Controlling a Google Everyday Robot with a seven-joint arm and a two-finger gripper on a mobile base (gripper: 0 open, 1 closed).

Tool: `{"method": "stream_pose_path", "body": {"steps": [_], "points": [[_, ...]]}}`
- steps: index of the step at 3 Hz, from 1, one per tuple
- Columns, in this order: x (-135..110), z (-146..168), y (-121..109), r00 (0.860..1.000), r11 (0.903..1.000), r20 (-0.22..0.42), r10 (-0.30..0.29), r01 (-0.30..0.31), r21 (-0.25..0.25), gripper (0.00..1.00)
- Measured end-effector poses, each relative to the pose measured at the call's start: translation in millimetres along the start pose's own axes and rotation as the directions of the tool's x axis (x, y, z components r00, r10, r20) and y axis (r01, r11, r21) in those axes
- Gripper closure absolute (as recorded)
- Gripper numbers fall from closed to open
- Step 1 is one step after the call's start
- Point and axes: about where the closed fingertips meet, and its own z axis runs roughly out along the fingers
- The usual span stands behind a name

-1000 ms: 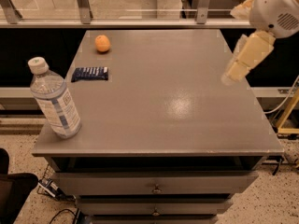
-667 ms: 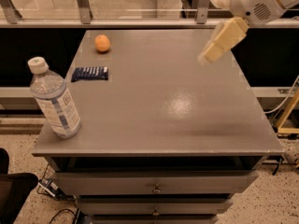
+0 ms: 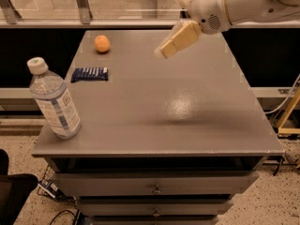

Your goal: Pick rxbar blueberry

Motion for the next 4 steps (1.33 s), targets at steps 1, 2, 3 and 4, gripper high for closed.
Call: {"method": "stream_pose_path", "body": {"steps": [1, 2, 3, 4], "points": [[0, 0, 0, 1.0, 1.0, 0.0, 0.0, 0.0, 0.0, 0.0], [4, 35, 2, 1.0, 0.9983, 0.014, 0.011, -0.01, -0.057, 0.0], [10, 91, 9, 0.999, 0.9899, 0.037, 0.016, -0.011, -0.142, 0.0], [11, 131, 17, 0.998, 0.9787, 0.055, 0.014, -0.002, -0.205, 0.0]]}}
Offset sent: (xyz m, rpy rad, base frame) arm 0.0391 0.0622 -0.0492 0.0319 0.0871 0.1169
